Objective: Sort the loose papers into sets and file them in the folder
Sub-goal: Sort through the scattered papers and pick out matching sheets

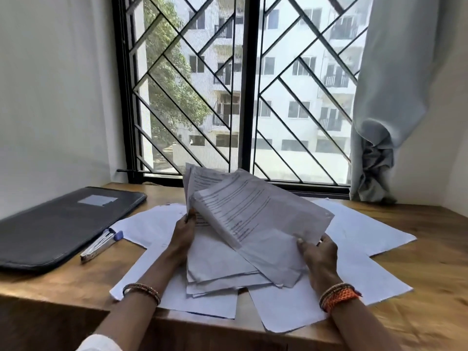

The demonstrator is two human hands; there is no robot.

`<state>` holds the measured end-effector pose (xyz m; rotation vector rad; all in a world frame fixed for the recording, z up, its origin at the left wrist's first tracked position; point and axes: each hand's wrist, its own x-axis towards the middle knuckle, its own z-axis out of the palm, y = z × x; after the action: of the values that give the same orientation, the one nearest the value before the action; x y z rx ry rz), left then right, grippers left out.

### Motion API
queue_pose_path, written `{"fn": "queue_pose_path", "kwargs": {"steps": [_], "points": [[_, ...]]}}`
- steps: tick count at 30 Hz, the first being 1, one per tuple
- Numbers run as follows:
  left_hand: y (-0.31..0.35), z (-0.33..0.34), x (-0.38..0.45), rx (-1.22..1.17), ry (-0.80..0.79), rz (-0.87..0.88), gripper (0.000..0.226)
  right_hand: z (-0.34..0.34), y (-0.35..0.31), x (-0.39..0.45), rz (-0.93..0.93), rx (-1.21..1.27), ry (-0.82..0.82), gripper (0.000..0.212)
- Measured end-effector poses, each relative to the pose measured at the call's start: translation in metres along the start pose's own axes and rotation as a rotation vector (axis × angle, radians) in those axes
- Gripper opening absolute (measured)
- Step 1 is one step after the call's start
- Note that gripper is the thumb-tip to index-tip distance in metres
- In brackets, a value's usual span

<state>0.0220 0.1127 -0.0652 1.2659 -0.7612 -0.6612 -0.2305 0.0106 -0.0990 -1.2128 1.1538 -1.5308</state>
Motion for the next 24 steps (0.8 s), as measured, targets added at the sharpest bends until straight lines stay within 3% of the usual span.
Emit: {"fn": "queue_pose_path", "kwargs": {"steps": [5, 9, 11, 13, 15, 18, 24], "points": [[0.003, 0.002, -0.009, 0.019, -0.050, 0.058, 0.047, 0.000, 0.002, -0.002, -0.009, -0.014, -0.020, 0.030], [0.000, -0.002, -0.007, 0.209, -0.051, 0.170, 0.099, -0.001, -0.001, -0.005, -0.014, 0.005, -0.084, 0.028], [0.000, -0.003, -0.005, 0.221, -0.055, 0.173, 0.087, -0.001, -0.003, -0.006, -0.015, 0.034, -0.100, 0.028], [-0.002, -0.003, -0.003, 0.160, -0.038, 0.148, 0.045, -0.001, -0.003, -0.006, 0.006, 0.050, -0.116, 0.027], [-0.003, -0.003, -0.003, 0.133, -0.028, 0.142, 0.025, -0.001, -0.005, -0.006, 0.052, 0.076, -0.144, 0.021], [-0.001, -0.001, -0.007, 0.141, -0.008, 0.138, 0.027, -0.004, -0.017, -0.007, 0.089, 0.159, -0.101, 0.015], [0.000, 0.001, -0.006, 0.122, -0.020, 0.174, 0.027, -0.016, -0.036, 0.009, 0.058, 0.116, 0.185, 0.036]]}}
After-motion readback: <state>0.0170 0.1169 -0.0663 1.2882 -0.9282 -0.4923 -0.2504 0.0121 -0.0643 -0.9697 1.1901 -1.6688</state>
